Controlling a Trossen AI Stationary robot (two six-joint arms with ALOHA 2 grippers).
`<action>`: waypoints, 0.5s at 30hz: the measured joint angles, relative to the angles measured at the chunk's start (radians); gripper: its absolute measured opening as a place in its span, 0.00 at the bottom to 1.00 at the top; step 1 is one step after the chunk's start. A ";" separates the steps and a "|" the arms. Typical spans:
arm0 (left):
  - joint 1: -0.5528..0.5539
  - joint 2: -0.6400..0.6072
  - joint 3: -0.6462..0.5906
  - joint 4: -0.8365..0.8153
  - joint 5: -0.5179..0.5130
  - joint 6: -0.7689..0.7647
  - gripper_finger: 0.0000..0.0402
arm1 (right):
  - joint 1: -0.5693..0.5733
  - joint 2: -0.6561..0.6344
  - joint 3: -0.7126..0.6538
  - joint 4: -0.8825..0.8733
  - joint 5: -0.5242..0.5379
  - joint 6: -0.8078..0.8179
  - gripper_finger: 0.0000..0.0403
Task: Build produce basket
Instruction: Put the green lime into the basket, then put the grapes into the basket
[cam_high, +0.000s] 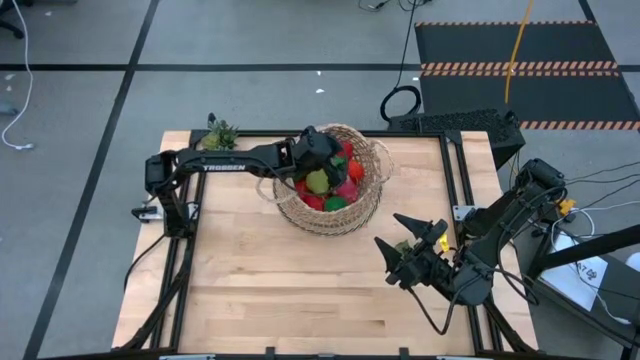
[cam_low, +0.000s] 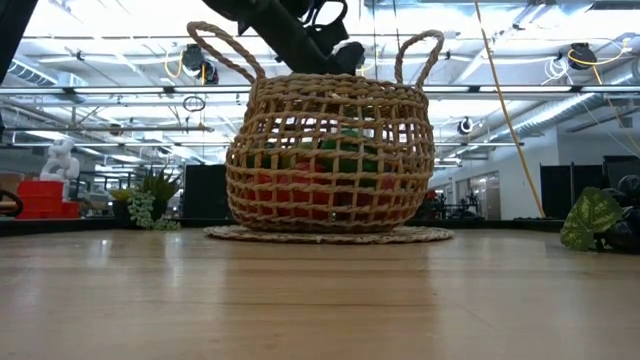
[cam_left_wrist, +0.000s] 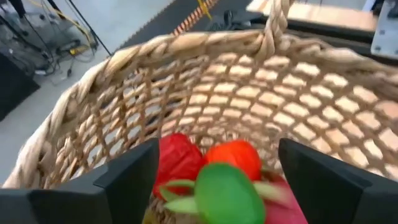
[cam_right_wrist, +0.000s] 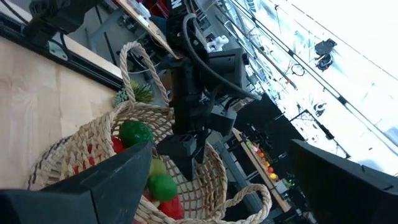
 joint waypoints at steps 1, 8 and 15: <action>0.004 -0.005 0.011 -0.033 0.005 -0.004 0.83 | 0.000 0.000 0.000 0.000 0.000 0.012 0.91; -0.029 -0.087 0.107 -0.247 0.004 -0.032 0.80 | 0.008 0.000 -0.037 0.001 0.001 0.098 0.91; -0.184 -0.267 0.080 -0.339 -0.010 -0.026 0.65 | 0.076 0.001 -0.118 0.008 0.001 0.390 0.91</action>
